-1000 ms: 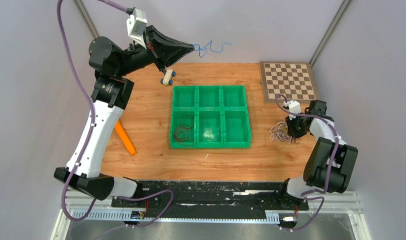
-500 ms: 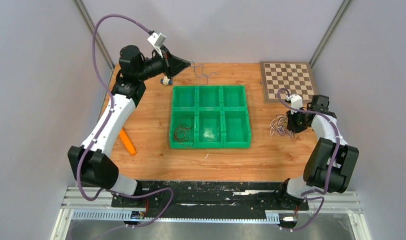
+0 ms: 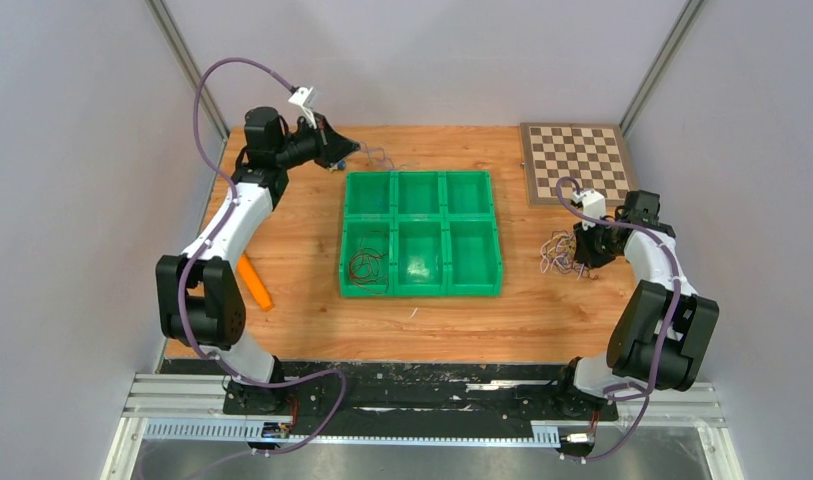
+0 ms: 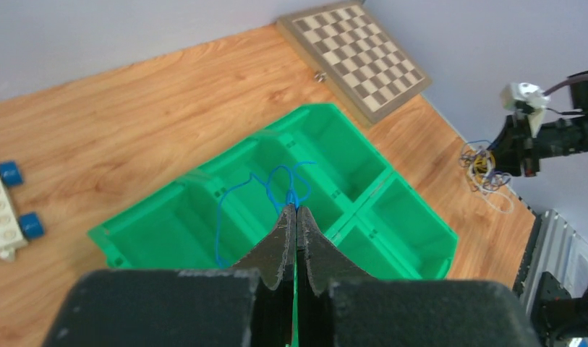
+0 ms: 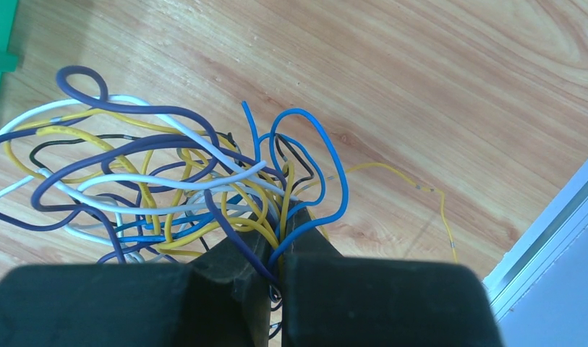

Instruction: Untangle the cables

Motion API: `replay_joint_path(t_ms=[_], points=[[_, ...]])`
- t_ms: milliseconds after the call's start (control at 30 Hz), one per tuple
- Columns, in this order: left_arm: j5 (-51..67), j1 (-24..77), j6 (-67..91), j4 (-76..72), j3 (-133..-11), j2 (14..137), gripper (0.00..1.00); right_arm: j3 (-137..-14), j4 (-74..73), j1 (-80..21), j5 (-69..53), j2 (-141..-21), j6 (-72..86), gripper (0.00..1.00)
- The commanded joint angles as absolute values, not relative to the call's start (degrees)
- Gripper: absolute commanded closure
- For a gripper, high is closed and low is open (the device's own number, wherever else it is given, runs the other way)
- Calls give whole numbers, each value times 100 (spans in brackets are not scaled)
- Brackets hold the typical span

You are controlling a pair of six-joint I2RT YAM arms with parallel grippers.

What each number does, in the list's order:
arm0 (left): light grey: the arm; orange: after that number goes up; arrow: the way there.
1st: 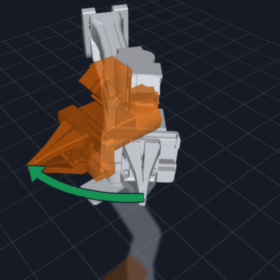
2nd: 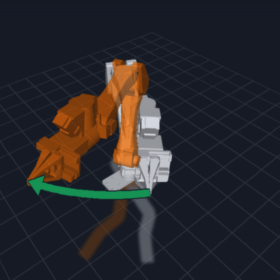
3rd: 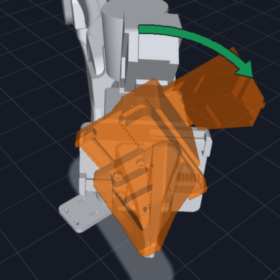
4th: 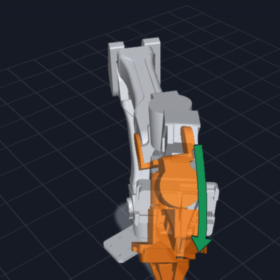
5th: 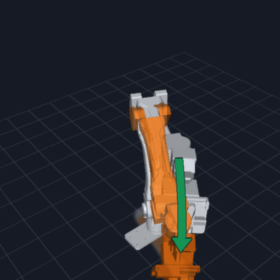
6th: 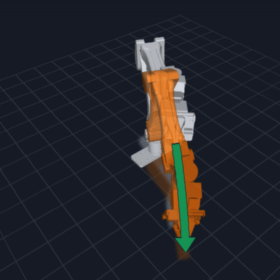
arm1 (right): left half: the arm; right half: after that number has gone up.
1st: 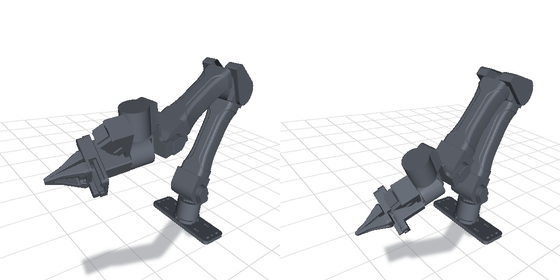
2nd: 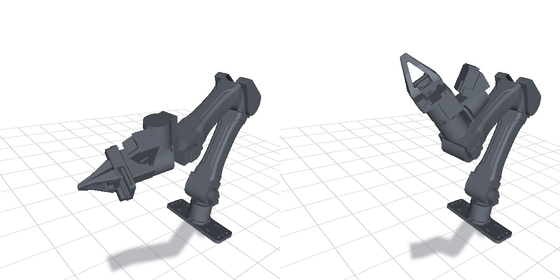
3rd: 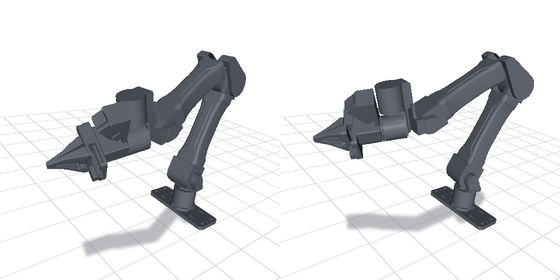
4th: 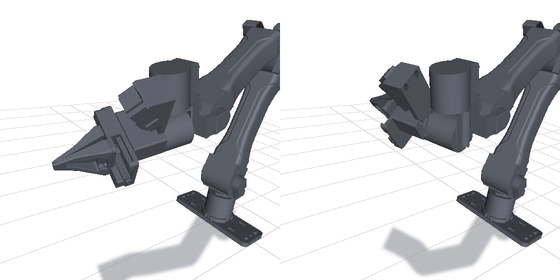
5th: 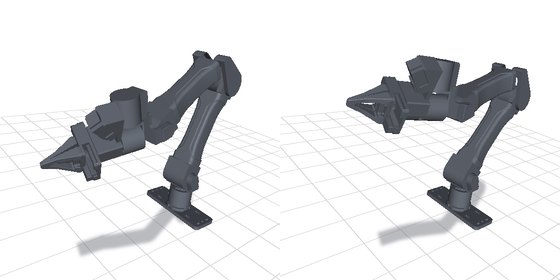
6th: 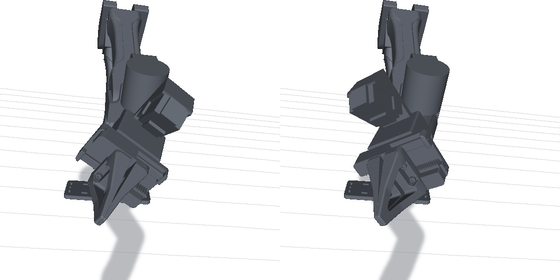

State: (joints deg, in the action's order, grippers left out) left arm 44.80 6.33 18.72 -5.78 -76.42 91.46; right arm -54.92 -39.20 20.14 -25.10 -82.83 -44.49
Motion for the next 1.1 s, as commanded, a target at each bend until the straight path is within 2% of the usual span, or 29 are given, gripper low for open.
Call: replay_joint_path(t_ms=[0,167,333,500,767,800,833,867,900,933,967,1067], points=[[4301,533,1498,-508,-7444,9340,100,-5797,-3990,2014,-2668,-8123,-4513,100],[3532,352,1343,-441,-7158,9342,100,-5815,-4059,2016,-2617,-8064,-4573,100],[3366,354,655,397,-7358,9500,100,-5816,-4086,2014,-2610,-8018,-4588,100],[3080,740,-160,1379,-7825,9963,100,-5945,-4144,2007,-2675,-8074,-4532,100],[2795,1237,-417,1675,-8314,10635,100,-6163,-4396,1923,-2945,-8037,-4430,100],[2791,1247,-407,1721,-8358,10674,97,-6202,-4450,1907,-3037,-8015,-4419,100],[2784,1254,-388,1808,-8442,10677,83,-6245,-4526,1887,-3140,-7990,-4406,100],[2768,1256,-392,1858,-8484,10636,75,-6299,-4572,1879,-3241,-7962,-4396,100],[2751,1254,-424,1945,-8539,10596,56,-6328,-4608,1869,-3343,-7927,-4383,100],[2674,1256,-535,1978,-8554,10454,48,-6352,-4626,1857,-3467,-7887,-4373,100],[2629,1257,-661,1982,-8559,10280,36,-6362,-4635,1845,-3558,-7844,-4364,100],[2496,1239,-893,1963,-8584,9950,22,-6355,-4680,1798,-3849,-7694,-4357,100]])
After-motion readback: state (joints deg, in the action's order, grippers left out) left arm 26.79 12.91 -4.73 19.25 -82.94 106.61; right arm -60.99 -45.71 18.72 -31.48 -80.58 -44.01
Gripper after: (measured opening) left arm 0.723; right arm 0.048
